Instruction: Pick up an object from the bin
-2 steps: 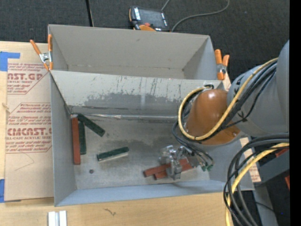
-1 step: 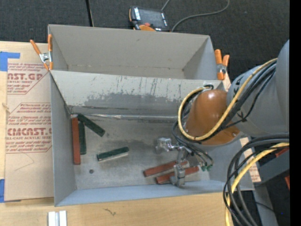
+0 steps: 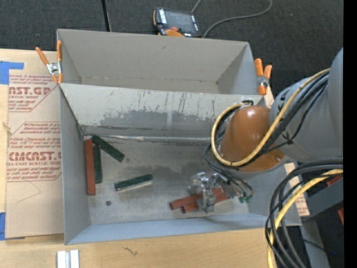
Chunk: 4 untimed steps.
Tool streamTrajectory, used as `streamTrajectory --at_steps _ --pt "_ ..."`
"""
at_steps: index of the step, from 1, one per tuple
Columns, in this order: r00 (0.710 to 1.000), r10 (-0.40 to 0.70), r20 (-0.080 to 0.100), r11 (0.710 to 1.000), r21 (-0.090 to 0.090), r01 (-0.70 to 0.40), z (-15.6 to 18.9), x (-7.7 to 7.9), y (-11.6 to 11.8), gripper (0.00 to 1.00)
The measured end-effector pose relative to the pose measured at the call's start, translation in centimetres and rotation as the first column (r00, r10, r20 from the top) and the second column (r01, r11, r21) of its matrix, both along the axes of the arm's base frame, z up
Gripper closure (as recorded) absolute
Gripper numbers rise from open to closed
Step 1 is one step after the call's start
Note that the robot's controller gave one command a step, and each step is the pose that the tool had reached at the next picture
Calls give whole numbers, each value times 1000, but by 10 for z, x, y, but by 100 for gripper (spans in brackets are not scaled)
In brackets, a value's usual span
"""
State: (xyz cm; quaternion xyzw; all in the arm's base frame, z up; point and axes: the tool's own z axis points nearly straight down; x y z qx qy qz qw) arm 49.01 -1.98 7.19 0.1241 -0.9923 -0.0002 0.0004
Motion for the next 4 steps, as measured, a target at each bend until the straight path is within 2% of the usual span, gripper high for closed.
streamTrajectory --at_steps 1,2,3,4 --pt "1000 0 6 1000 0 0 -2 1 0 0" --pt "961 275 1 961 1 -275 -2 40 54 0" --pt "903 430 2 903 0 -430 -2 0 30 0" --pt "787 616 4 787 0 -616 -2 45 21 0"
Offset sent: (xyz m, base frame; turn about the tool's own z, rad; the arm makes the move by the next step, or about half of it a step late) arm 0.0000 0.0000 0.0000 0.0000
